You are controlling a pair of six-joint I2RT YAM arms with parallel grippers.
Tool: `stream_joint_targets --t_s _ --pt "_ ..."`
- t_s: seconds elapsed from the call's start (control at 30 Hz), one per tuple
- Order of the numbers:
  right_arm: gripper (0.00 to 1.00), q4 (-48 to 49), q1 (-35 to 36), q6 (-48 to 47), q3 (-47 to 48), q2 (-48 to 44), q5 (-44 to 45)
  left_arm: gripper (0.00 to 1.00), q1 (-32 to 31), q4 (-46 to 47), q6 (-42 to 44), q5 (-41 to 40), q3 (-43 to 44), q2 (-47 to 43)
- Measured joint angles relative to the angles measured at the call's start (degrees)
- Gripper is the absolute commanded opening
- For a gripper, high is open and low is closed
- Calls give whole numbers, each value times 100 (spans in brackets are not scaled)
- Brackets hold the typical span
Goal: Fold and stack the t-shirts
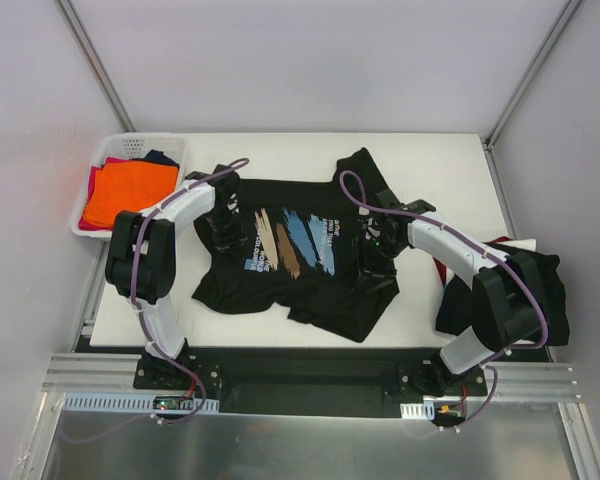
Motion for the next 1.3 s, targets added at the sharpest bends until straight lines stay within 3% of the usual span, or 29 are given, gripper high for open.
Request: stream_joint_targets --t_s 0.03,0.13,0.17,0.2,0.4,0.57,0.73,1.13,1.3 --pt "48 0 0 -7 0 0 17 36 -2 37 -22 -11 -66 -33" --pt "48 -7 0 -33 0 0 61 71 -4 -46 -68 -129 -302 -190" --pt "48 -7 0 -37 0 0 72 92 -9 -164 -87 -271 -350 -278" --pt "48 -7 0 -42 -2 0 79 99 -13 -293 -90 -404 -365 -378" --pt "47 -4 0 -94 -28 4 90 97 -11 -789 -203 -1080 -431 -1386" --pt "47 -4 11 -170 -26 96 90 95 -13 -896 -433 -1362 -1099 -2017" --pt "47 -63 20 -269 15 177 96 88 -4 -944 -614 -1567 -1482 -2037" --pt "47 -463 24 -474 232 199 330 93 44 -457 -767 -2037 -1591 -1388" --pt "47 -662 24 -542 330 199 409 91 317 -225 -903 -2173 -1884 -1534"
